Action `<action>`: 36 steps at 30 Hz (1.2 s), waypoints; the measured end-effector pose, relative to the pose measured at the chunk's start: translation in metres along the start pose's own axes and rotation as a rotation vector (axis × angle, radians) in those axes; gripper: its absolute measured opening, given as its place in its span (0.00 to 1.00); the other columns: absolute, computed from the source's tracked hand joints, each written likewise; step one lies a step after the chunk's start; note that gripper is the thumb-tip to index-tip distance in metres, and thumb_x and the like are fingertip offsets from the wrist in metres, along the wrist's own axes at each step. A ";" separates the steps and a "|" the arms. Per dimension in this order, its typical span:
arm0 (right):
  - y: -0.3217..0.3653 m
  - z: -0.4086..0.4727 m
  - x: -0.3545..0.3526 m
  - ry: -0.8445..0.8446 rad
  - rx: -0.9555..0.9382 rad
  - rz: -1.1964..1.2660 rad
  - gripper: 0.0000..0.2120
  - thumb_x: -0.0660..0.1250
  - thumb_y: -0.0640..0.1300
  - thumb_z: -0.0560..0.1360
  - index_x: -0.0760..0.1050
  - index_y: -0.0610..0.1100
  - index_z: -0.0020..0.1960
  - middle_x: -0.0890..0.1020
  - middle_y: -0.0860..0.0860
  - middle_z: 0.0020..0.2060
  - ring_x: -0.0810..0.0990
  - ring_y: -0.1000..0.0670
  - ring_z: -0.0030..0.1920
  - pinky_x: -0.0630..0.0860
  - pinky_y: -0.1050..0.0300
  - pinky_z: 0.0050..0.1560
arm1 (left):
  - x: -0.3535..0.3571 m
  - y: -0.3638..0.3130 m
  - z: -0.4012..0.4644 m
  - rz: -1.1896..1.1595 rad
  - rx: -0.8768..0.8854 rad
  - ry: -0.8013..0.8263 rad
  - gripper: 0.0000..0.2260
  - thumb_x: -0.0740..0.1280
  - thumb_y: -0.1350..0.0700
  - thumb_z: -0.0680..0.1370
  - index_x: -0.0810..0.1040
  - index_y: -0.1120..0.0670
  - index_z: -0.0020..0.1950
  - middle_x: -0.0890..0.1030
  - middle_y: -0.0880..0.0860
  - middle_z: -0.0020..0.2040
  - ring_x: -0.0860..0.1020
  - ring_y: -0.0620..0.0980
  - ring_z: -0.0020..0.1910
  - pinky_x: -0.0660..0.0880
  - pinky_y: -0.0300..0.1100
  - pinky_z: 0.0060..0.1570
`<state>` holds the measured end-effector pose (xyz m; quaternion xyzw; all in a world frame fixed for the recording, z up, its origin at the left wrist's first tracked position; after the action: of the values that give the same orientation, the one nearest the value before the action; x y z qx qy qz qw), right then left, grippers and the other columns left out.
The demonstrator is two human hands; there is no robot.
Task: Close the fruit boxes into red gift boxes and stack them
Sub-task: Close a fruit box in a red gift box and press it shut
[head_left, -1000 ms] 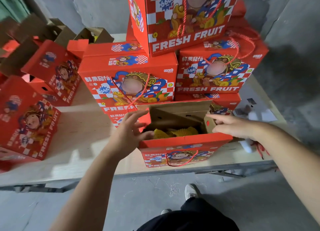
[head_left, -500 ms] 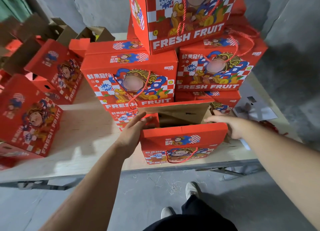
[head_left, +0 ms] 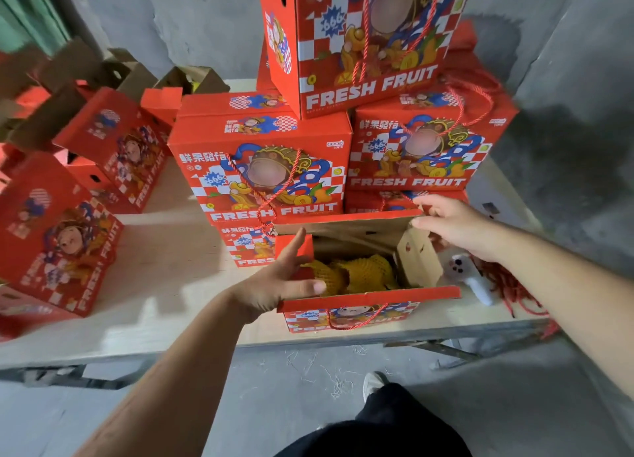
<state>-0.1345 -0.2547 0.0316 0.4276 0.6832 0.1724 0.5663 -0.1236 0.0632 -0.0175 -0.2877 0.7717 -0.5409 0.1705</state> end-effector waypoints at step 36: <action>-0.050 -0.098 0.063 0.053 -0.362 -0.107 0.37 0.64 0.76 0.72 0.72 0.58 0.74 0.59 0.67 0.80 0.58 0.63 0.79 0.63 0.44 0.79 | -0.038 0.027 -0.020 0.808 0.206 -0.563 0.22 0.56 0.42 0.85 0.72 0.46 0.77 0.63 0.42 0.81 0.65 0.56 0.76 0.62 0.51 0.75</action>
<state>-0.2443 -0.2105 -0.0144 0.2768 0.6775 0.2733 0.6242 -0.1128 0.1091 -0.0377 -0.0825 0.6880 -0.4067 0.5954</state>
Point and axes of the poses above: each hand's wrist, its own z-axis towards the middle knuckle, its own x-axis out of the palm, y = z × x, the point moved 9 cm from there along z, towards the middle knuckle
